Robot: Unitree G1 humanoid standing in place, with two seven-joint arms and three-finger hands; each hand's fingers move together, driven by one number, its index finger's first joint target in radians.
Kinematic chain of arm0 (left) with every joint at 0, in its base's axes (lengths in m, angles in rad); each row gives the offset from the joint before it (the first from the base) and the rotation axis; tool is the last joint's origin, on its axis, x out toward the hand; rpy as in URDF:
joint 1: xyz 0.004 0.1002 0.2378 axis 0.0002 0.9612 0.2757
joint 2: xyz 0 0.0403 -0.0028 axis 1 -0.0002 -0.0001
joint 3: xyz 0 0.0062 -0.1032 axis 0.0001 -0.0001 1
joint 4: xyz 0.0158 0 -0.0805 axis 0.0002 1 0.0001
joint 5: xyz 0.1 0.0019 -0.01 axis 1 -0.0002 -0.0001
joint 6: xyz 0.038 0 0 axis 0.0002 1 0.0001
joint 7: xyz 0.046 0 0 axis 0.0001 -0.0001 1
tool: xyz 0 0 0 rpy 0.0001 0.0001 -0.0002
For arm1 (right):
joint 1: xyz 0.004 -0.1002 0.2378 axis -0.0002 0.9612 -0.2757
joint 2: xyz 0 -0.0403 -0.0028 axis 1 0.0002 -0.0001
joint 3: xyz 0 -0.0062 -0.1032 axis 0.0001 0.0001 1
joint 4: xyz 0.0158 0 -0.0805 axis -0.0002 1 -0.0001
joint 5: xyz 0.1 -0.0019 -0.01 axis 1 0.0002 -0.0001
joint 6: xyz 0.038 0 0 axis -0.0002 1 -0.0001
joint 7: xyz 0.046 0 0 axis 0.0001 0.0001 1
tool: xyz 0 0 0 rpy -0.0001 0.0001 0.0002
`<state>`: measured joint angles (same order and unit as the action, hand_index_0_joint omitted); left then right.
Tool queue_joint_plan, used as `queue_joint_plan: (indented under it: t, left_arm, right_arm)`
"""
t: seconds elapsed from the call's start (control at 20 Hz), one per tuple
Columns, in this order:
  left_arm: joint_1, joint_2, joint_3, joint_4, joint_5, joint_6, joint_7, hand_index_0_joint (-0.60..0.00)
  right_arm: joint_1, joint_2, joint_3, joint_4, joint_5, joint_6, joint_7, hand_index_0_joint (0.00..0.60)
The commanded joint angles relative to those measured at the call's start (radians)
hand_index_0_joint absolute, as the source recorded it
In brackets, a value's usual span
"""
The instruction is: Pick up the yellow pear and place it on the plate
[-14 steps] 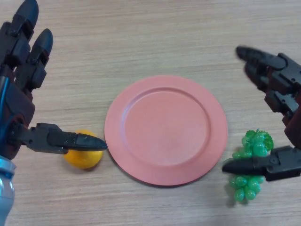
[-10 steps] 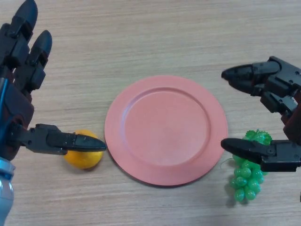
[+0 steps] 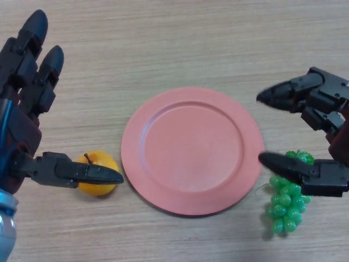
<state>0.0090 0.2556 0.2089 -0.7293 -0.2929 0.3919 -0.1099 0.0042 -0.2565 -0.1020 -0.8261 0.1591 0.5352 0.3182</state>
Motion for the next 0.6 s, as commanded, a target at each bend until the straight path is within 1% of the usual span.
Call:
queue_joint_plan:
  t: [0.05,0.15,0.2,0.25,0.3,0.35,0.45,0.55,0.6]
  left_arm:
    - [0.015,0.023,0.082,-0.022,0.025,-0.169,-0.061,0.000]
    - [0.047,0.020,0.107,0.051,0.098,-0.248,-0.130,0.000]
    - [0.055,0.011,0.122,0.110,0.126,-0.334,-0.145,0.000]
    - [0.060,0.016,0.143,0.156,0.148,-0.373,-0.147,0.000]
    - [0.063,0.018,0.154,0.223,0.193,-0.448,-0.144,0.000]
    - [0.066,0.021,0.164,0.277,0.203,-0.507,-0.145,0.000]
    - [0.068,0.031,0.170,0.383,0.230,-0.592,-0.142,0.000]
    - [0.056,0.040,0.154,0.512,0.290,-0.698,-0.102,0.000]
    - [0.042,0.052,0.143,0.583,0.297,-0.736,-0.072,0.000]
  right_arm:
    - [-0.024,-0.012,-0.031,-0.045,0.035,-0.107,-0.020,0.000]
    - [-0.027,-0.014,-0.025,-0.041,0.038,-0.090,-0.022,0.000]
    - [-0.030,-0.016,-0.020,-0.040,0.029,-0.088,-0.021,0.000]
    - [-0.032,-0.014,-0.019,-0.036,0.026,-0.091,-0.020,0.000]
    - [-0.033,-0.014,-0.016,-0.030,0.019,-0.099,-0.020,0.000]
    - [-0.034,-0.013,-0.016,-0.027,0.019,-0.103,-0.020,0.000]
    - [-0.038,-0.018,-0.019,-0.028,0.010,-0.100,-0.011,0.000]
    - [-0.035,-0.014,-0.017,-0.019,0.003,-0.119,-0.010,0.000]
    - [-0.036,-0.014,-0.017,-0.019,0.006,-0.114,-0.011,0.000]
